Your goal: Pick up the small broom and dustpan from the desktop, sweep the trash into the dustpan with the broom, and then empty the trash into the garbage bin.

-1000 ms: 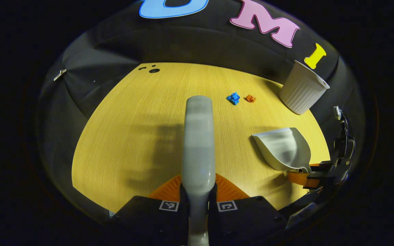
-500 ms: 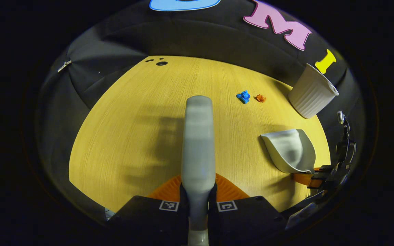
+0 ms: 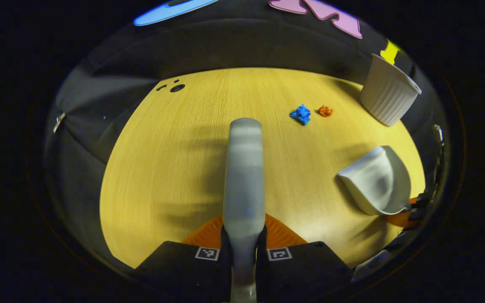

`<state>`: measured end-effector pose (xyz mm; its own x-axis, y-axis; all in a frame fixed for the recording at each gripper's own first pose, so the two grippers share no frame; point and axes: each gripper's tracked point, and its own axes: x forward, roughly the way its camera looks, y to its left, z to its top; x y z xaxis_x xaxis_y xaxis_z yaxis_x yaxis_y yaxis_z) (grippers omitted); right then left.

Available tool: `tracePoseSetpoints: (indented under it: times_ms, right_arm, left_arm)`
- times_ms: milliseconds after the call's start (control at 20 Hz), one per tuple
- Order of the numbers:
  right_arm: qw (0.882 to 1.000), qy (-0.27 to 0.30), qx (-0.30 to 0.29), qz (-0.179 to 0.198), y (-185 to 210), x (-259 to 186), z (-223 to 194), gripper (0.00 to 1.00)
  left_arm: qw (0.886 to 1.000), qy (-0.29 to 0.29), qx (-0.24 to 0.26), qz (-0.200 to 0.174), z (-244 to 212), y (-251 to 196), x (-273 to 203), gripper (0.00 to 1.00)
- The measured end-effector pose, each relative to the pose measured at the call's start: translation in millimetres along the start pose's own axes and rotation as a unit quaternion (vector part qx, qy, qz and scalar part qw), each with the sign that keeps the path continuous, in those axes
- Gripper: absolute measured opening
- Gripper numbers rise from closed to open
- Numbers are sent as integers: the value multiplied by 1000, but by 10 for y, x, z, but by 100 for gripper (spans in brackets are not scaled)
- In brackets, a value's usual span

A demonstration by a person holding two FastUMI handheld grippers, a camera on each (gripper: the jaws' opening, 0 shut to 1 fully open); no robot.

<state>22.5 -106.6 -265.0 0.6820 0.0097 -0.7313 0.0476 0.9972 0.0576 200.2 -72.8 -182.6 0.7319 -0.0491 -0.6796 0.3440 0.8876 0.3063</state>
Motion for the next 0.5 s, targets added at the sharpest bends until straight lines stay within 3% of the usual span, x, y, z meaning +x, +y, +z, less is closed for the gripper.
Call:
tracePoseSetpoints:
  times_ms: [100,200,300,350,400,500]
  right_arm:
    - [1000,1,-13,0,-98,-40,42,40]
    - [1000,1,-26,-2,-200,-81,67,36]
    - [999,1,-44,-3,-276,-95,96,40]
    - [999,2,-53,-3,-316,-111,102,32]
    - [998,1,-62,-3,-352,-119,122,40]
    - [997,0,-78,-1,-400,-100,143,36]
  left_arm:
    - [1000,0,6,-8,196,-19,135,29]
    - [1000,2,12,-12,407,-9,264,27]
    - [999,0,31,-14,649,9,417,27]
    - [999,0,48,-12,770,19,505,27]
    - [998,1,66,-12,874,22,587,27]
    - [995,6,103,-9,1065,-7,759,27]
